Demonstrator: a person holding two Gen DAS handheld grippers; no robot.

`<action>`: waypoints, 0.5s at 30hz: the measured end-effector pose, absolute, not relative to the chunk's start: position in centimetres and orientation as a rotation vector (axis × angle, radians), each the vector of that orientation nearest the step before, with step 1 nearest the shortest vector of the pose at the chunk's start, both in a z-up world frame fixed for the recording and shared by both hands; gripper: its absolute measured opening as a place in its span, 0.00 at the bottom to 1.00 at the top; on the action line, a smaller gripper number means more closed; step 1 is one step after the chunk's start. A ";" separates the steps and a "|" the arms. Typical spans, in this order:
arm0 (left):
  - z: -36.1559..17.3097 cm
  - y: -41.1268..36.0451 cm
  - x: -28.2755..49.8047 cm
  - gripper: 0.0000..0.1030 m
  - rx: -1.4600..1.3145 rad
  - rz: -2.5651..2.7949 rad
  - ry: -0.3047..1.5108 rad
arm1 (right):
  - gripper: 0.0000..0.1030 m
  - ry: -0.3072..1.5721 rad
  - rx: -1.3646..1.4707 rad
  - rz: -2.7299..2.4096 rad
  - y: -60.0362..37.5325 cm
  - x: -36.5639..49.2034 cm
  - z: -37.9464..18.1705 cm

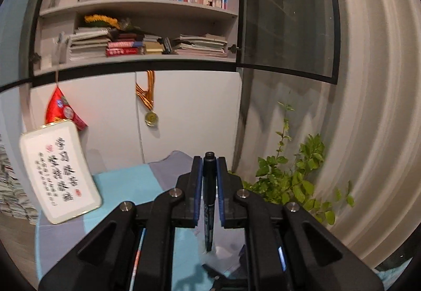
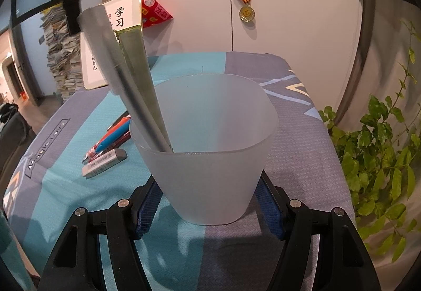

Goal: Organize stationery
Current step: 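Lift the black marker and drop it into the frosted cup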

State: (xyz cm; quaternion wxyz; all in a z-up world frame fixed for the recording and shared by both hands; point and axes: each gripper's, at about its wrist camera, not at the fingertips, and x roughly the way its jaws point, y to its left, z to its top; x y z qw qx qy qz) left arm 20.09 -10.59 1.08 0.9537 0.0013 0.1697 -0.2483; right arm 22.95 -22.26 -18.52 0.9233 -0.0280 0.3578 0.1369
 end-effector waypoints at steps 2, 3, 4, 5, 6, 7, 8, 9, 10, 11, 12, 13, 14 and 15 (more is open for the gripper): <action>0.7 -10.9 20.9 0.08 -0.024 -0.524 0.369 | 0.68 0.735 -0.057 0.281 -22.3 23.0 -18.5; 0.6 -11.1 21.1 0.08 -0.032 -0.527 0.379 | 0.68 0.735 -0.058 0.281 -22.3 22.9 -18.5; 0.6 -11.2 21.2 0.08 -0.036 -0.529 0.385 | 0.68 0.735 -0.057 0.281 -22.3 22.9 -18.5; 0.7 -11.3 21.1 0.08 -0.040 -0.533 0.384 | 0.68 0.734 -0.057 0.281 -22.3 22.9 -18.5; 0.9 -11.3 20.9 0.08 -0.043 -0.540 0.376 | 0.68 0.734 -0.056 0.282 -22.3 23.0 -18.5; 1.1 -11.3 20.6 0.08 -0.041 -0.547 0.362 | 0.68 0.735 -0.054 0.283 -22.3 23.0 -18.5; 1.3 -11.4 20.3 0.08 -0.032 -0.546 0.350 | 0.68 0.736 -0.053 0.284 -22.3 23.1 -18.5; 1.2 -11.5 20.2 0.08 -0.019 -0.542 0.343 | 0.68 0.737 -0.053 0.285 -22.3 23.1 -18.6; 1.0 -11.8 20.2 0.08 0.002 -0.538 0.346 | 0.68 0.737 -0.053 0.286 -22.3 23.1 -18.6; 0.6 -12.0 20.3 0.08 0.015 -0.535 0.360 | 0.68 0.737 -0.054 0.285 -22.2 23.1 -18.6; 0.1 -12.2 20.6 0.08 0.023 -0.533 0.381 | 0.68 0.736 -0.054 0.286 -22.3 23.1 -18.5; -0.8 -12.4 21.1 0.08 0.035 -0.534 0.418 | 0.68 0.736 -0.054 0.285 -22.2 23.1 -18.5; -1.6 -12.5 21.4 0.08 0.043 -0.533 0.448 | 0.68 0.736 -0.054 0.285 -22.3 23.1 -18.6; -2.5 -12.6 21.8 0.08 0.049 -0.527 0.478 | 0.68 0.736 -0.054 0.285 -22.3 23.1 -18.6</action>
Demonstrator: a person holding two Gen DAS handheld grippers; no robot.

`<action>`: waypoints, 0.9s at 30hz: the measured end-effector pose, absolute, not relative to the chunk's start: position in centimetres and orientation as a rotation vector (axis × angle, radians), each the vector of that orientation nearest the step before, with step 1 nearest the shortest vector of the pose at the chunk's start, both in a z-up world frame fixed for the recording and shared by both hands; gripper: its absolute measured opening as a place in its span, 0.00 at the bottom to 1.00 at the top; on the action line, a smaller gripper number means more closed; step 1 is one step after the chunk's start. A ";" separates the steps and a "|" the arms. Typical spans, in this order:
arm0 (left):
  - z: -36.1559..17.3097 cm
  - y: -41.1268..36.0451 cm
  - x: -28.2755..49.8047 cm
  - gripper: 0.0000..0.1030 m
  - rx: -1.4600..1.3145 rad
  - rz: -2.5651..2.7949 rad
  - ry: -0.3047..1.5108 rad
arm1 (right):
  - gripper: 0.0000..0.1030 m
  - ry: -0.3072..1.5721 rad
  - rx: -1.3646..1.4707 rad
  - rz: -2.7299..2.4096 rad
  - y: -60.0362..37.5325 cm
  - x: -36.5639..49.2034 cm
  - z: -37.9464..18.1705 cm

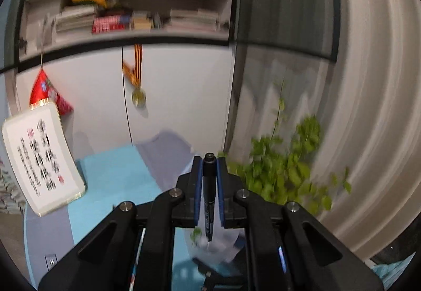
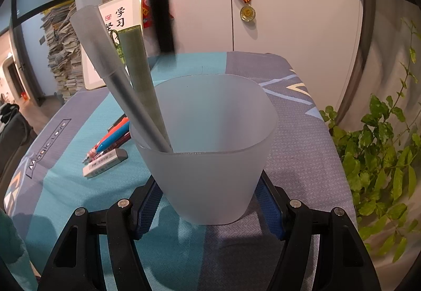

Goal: Organize stationery
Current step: 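Lift the black marker and drop it into the frosted cup, then move the left gripper to the pens and grasp the black pen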

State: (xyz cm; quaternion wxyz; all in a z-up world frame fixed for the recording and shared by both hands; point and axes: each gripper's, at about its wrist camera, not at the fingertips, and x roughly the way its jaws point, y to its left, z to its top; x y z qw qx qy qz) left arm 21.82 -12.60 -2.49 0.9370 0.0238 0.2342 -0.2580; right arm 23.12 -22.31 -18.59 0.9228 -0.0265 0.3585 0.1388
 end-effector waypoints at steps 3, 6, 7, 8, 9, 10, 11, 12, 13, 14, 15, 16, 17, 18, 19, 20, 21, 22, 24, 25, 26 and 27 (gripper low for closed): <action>-4.3 -12.5 22.6 0.08 0.050 -0.518 0.542 | 0.68 0.734 -0.059 0.283 -22.2 23.0 -18.6; -5.3 -12.3 22.8 0.08 0.055 -0.516 0.574 | 0.68 0.733 -0.062 0.281 -22.2 23.0 -18.5; -5.4 -12.2 22.7 0.08 0.060 -0.513 0.574 | 0.68 0.733 -0.063 0.281 -22.2 23.0 -18.5; -5.6 -12.2 22.6 0.08 0.067 -0.513 0.576 | 0.68 0.734 -0.063 0.282 -22.2 23.0 -18.5; -5.6 -12.2 22.5 0.08 0.073 -0.512 0.577 | 0.68 0.734 -0.063 0.281 -22.2 23.0 -18.5; -5.7 -12.2 22.5 0.08 0.077 -0.510 0.575 | 0.68 0.734 -0.063 0.281 -22.1 23.0 -18.5; -5.7 -12.1 22.4 0.08 0.084 -0.507 0.572 | 0.68 0.734 -0.063 0.281 -22.2 23.0 -18.5; -5.7 -12.2 22.3 0.08 0.094 -0.505 0.575 | 0.68 0.734 -0.064 0.281 -22.2 23.0 -18.5; -5.7 -12.1 22.3 0.09 0.100 -0.503 0.577 | 0.68 0.735 -0.064 0.280 -22.2 23.0 -18.5; -5.8 -12.1 22.2 0.10 0.109 -0.500 0.583 | 0.68 0.734 -0.064 0.280 -22.2 23.0 -18.5; -5.8 -12.2 22.3 0.11 0.118 -0.500 0.589 | 0.68 0.734 -0.065 0.280 -22.1 23.0 -18.6; -5.9 -12.0 22.2 0.13 0.125 -0.496 0.592 | 0.68 0.733 -0.066 0.279 -22.1 23.0 -18.6; -5.8 -11.8 22.1 0.15 0.127 -0.488 0.590 | 0.68 0.733 -0.067 0.279 -22.1 23.0 -18.6; -5.7 -11.6 22.0 0.15 0.126 -0.483 0.586 | 0.68 0.733 -0.068 0.278 -22.1 23.0 -18.6; -5.4 -11.0 21.8 0.15 0.119 -0.477 0.574 | 0.68 0.732 -0.069 0.278 -22.1 23.0 -18.6; -5.0 -10.4 21.6 0.16 0.110 -0.470 0.561 | 0.68 0.732 -0.069 0.278 -22.1 23.0 -18.5; -4.6 -9.5 21.4 0.18 0.097 -0.451 0.542 | 0.68 0.733 -0.069 0.278 -22.1 23.0 -18.5; -4.3 -8.7 21.3 0.29 0.090 -0.426 0.529 | 0.68 0.733 -0.068 0.278 -22.1 23.0 -18.5; -4.2 -7.0 21.5 0.44 0.086 -0.354 0.514 | 0.68 0.733 -0.067 0.278 -22.1 23.0 -18.5; -4.4 -5.7 21.7 0.43 0.082 -0.311 0.511 | 0.68 0.733 -0.067 0.278 -22.1 23.0 -18.5; -4.7 -4.9 22.0 0.43 0.080 -0.283 0.519 | 0.68 0.733 -0.067 0.278 -22.2 23.0 -18.5; -5.2 -3.9 22.4 0.42 0.074 -0.253 0.537 | 0.68 0.732 -0.067 0.278 -22.2 23.0 -18.5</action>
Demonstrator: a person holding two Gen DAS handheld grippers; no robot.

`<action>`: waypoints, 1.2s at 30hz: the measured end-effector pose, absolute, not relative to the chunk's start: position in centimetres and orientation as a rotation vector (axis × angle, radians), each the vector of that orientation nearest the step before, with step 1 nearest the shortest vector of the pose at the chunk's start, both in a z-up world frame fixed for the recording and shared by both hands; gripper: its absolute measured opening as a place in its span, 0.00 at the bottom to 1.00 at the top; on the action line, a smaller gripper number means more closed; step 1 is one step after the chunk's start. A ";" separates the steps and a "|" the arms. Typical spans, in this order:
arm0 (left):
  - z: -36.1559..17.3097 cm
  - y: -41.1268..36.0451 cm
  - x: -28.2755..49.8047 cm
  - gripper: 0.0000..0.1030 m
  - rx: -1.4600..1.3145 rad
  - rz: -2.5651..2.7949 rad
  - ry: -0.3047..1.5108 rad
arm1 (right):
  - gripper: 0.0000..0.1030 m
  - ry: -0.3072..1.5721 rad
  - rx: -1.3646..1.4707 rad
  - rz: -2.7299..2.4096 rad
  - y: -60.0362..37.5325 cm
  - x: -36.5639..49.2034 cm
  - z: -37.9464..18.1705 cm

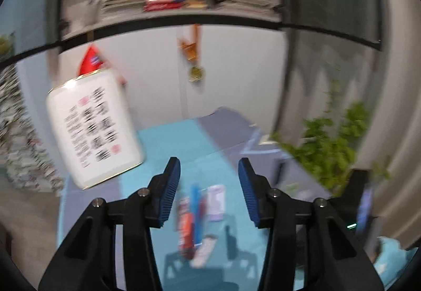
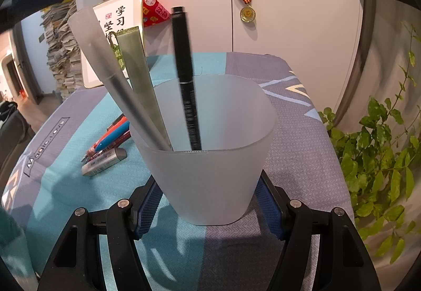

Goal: Organize stationery
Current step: 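Move the left gripper to the pens and grasp the black pen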

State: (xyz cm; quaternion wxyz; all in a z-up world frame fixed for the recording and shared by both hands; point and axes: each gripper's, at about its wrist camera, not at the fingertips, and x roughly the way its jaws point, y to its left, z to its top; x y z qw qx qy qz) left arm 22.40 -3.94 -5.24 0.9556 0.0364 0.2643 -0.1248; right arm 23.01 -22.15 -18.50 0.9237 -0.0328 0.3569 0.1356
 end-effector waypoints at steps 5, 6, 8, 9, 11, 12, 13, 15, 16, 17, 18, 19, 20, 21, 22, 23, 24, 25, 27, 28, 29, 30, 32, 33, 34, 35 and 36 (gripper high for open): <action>-9.9 -0.4 24.1 0.35 0.068 -0.159 0.682 | 0.68 0.733 -0.066 0.278 -22.2 23.0 -18.5; -10.9 -0.2 24.1 0.34 0.080 -0.156 0.708 | 0.68 0.736 -0.062 0.278 -22.2 23.0 -18.5; -13.3 -0.1 24.3 0.27 0.111 -0.161 0.772 | 0.68 0.739 -0.054 0.281 -22.3 22.9 -18.7; -14.1 0.0 24.5 0.25 0.120 -0.162 0.789 | 0.68 0.739 -0.052 0.283 -22.3 22.8 -18.8; -15.4 0.1 25.2 0.21 0.125 -0.155 0.814 | 0.68 0.735 -0.051 0.283 -22.3 22.6 -18.9; -15.8 0.3 25.7 0.21 0.119 -0.150 0.828 | 0.68 0.736 -0.054 0.280 -22.3 22.6 -18.9; -16.2 0.6 26.2 0.21 0.106 -0.146 0.841 | 0.68 0.737 -0.060 0.277 -22.2 22.6 -18.9; -16.6 1.0 27.0 0.21 0.082 -0.138 0.856 | 0.68 0.736 -0.069 0.270 -22.0 22.6 -18.9; -16.7 0.9 27.0 0.21 0.077 -0.139 0.857 | 0.68 0.734 -0.071 0.269 -22.0 22.5 -18.9; -16.8 0.9 27.1 0.21 0.073 -0.143 0.856 | 0.68 0.734 -0.070 0.268 -22.0 22.5 -18.9; -16.8 0.8 27.1 0.21 0.073 -0.148 0.857 | 0.68 0.735 -0.068 0.269 -22.0 22.5 -18.9; -16.9 0.7 27.1 0.21 0.075 -0.150 0.858 | 0.68 0.736 -0.067 0.270 -22.0 22.6 -18.9; -16.9 0.6 27.1 0.21 0.075 -0.151 0.859 | 0.68 0.737 -0.066 0.270 -22.1 22.6 -19.0; -17.0 0.6 27.2 0.21 0.076 -0.151 0.862 | 0.68 0.737 -0.067 0.270 -22.1 22.6 -19.0; -17.1 0.6 27.3 0.21 0.075 -0.149 0.864 | 0.68 0.737 -0.067 0.269 -22.0 22.5 -18.9; -17.1 0.5 27.5 0.21 0.075 -0.148 0.865 | 0.68 0.736 -0.069 0.268 -22.0 22.5 -18.9; -17.2 0.5 27.7 0.21 0.073 -0.146 0.868 | 0.68 0.736 -0.071 0.267 -22.0 22.5 -19.0; -17.3 0.5 27.8 0.21 0.071 -0.143 0.869 | 0.68 0.738 -0.073 0.265 -21.9 22.5 -19.0; -17.3 0.5 28.5 0.21 0.063 -0.134 0.865 | 0.68 0.750 -0.077 0.263 -21.8 22.7 -19.2; -17.2 0.4 29.0 0.21 0.053 -0.133 0.860 | 0.68 0.755 -0.079 0.263 -21.8 22.7 -19.3; -17.3 0.3 29.4 0.21 0.047 -0.137 0.859 | 0.68 0.758 -0.080 0.262 -21.8 22.8 -19.3; -17.4 0.1 30.0 0.21 0.040 -0.140 0.861 | 0.68 0.758 -0.082 0.261 -21.8 22.7 -19.4; -17.7 -0.4 31.0 0.21 0.042 -0.134 0.862 | 0.68 0.758 -0.082 0.260 -21.8 22.7 -19.4; -17.7 -0.6 31.3 0.21 0.041 -0.136 0.860 | 0.68 0.759 -0.082 0.260 -21.7 22.7 -19.4; -17.7 -0.8 31.8 0.21 0.036 -0.143 0.858 | 0.68 0.759 -0.082 0.260 -21.7 22.7 -19.4; -17.7 -1.1 32.1 0.21 0.026 -0.154 0.853 | 0.68 0.759 -0.082 0.260 -21.7 22.7 -19.4; -17.6 -1.2 32.4 0.21 0.017 -0.164 0.849 | 0.68 0.760 -0.082 0.260 -21.7 22.7 -19.4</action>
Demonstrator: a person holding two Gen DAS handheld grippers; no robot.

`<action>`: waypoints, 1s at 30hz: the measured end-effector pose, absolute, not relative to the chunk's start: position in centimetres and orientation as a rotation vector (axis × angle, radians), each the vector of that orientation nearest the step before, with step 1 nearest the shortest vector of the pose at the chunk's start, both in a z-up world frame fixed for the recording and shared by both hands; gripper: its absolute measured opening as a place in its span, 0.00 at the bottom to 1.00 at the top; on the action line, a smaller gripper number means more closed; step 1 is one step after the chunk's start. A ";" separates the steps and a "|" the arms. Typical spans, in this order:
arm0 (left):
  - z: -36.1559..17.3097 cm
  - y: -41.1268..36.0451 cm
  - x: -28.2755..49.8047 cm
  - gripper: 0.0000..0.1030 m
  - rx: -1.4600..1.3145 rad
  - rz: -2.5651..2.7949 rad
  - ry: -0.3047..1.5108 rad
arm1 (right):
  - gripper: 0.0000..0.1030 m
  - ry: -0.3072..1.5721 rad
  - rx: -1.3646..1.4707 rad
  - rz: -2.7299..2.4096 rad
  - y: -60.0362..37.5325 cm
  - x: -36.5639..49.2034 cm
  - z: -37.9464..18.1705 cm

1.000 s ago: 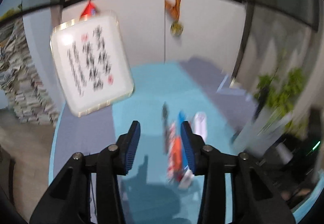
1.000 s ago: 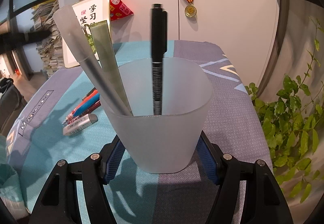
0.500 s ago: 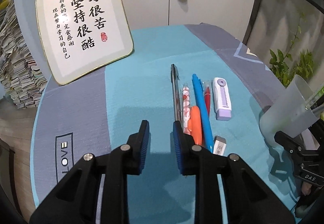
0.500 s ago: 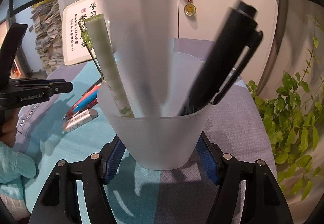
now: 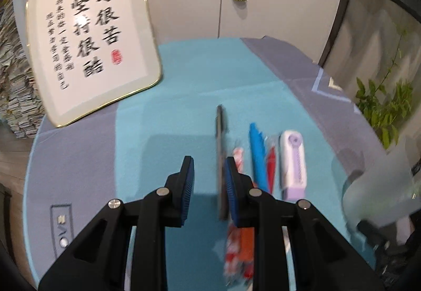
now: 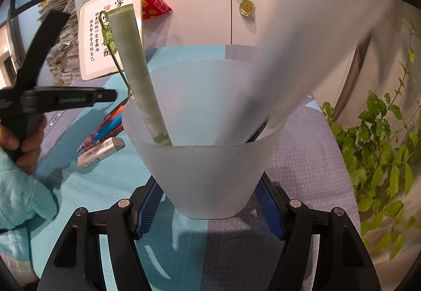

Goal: Organize stationery
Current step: 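Move the left gripper to the pens and grasp the black pen, then lift the black pen and drop it into the frosted cup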

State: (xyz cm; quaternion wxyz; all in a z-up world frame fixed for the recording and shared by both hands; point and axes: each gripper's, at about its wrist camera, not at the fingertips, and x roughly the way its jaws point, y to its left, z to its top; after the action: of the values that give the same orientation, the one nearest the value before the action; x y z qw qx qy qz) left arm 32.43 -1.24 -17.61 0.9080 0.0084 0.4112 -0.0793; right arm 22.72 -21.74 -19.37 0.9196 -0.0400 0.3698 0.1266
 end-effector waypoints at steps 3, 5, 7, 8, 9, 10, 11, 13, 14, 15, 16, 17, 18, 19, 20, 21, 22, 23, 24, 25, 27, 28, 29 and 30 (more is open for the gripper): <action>-18.0 -2.2 33.6 0.21 0.030 -0.165 0.865 | 0.68 0.766 -0.083 0.260 -21.8 22.8 -19.4; -18.6 -2.7 34.1 0.17 0.032 -0.183 0.882 | 0.68 0.767 -0.084 0.260 -21.8 22.8 -19.4; -18.6 -2.8 34.3 0.13 0.027 -0.203 0.884 | 0.68 0.770 -0.086 0.258 -21.7 22.9 -19.5; -18.5 -2.8 34.2 0.07 0.037 -0.193 0.879 | 0.68 0.772 -0.087 0.258 -21.6 22.9 -19.5; -18.6 -2.8 34.1 0.06 0.054 -0.177 0.880 | 0.68 0.774 -0.089 0.257 -21.6 22.9 -19.5; -18.8 -2.7 34.1 0.05 0.074 -0.157 0.904 | 0.68 0.775 -0.091 0.256 -21.6 22.9 -19.5; -19.1 -2.2 33.9 0.05 0.064 -0.161 0.919 | 0.68 0.775 -0.092 0.255 -21.5 22.9 -19.5; -19.2 -0.8 33.3 0.04 0.030 -0.160 0.933 | 0.68 0.775 -0.095 0.254 -21.4 22.8 -19.5; -19.2 0.0 32.9 0.03 0.024 -0.144 0.941 | 0.68 0.774 -0.097 0.253 -21.3 22.7 -19.5; -19.2 0.5 32.4 0.03 0.019 -0.135 0.942 | 0.68 0.773 -0.097 0.252 -21.3 22.8 -19.5; -19.1 1.3 31.7 0.03 0.010 -0.126 0.948 | 0.68 0.773 -0.098 0.252 -21.3 22.8 -19.5; -18.9 1.9 31.0 0.03 0.001 -0.128 0.946 | 0.68 0.773 -0.098 0.252 -21.3 22.8 -19.5; -18.6 2.2 30.4 0.03 -0.002 -0.134 0.939 | 0.68 0.773 -0.097 0.252 -21.3 22.8 -19.5; -18.3 2.4 29.7 0.04 0.001 -0.139 0.933 | 0.68 0.773 -0.096 0.253 -21.3 22.8 -19.4; -17.9 2.5 29.0 0.04 0.006 -0.145 0.923 | 0.68 0.774 -0.097 0.253 -21.3 22.8 -19.4; -17.6 2.5 28.5 0.04 0.012 -0.154 0.915 | 0.68 0.774 -0.097 0.252 -21.2 22.8 -19.4; -17.3 2.3 28.0 0.06 0.025 -0.159 0.906 | 0.68 0.774 -0.098 0.252 -21.3 22.8 -19.4; -17.1 2.2 27.7 0.07 0.038 -0.155 0.896 | 0.68 0.773 -0.099 0.251 -21.2 22.8 -19.4; -16.9 2.1 27.4 0.07 0.053 -0.147 0.882 | 0.68 0.773 -0.100 0.251 -21.2 22.8 -19.4; -16.7 1.8 27.4 0.07 0.077 -0.135 0.863 | 0.68 0.773 -0.101 0.250 -21.2 22.8 -19.4; -16.5 1.4 28.0 0.07 0.094 -0.124 0.848 | 0.68 0.773 -0.103 0.249 -21.1 22.8 -19.4; -16.7 0.9 28.9 0.10 0.091 -0.129 0.847 | 0.68 0.773 -0.105 0.249 -21.1 22.8 -19.3; -16.8 0.7 29.6 0.15 0.092 -0.124 0.845 | 0.68 0.772 -0.107 0.248 -21.1 22.8 -19.3; -17.1 0.6 30.3 0.16 0.094 -0.113 0.843 | 0.68 0.771 -0.109 0.247 -21.1 22.7 -19.3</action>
State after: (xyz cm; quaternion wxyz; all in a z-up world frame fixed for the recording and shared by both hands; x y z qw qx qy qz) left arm 30.32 0.64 -17.05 0.9098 0.0454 0.4088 -0.0550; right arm 22.75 -21.09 -19.32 0.9178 -0.0528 0.3748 0.1201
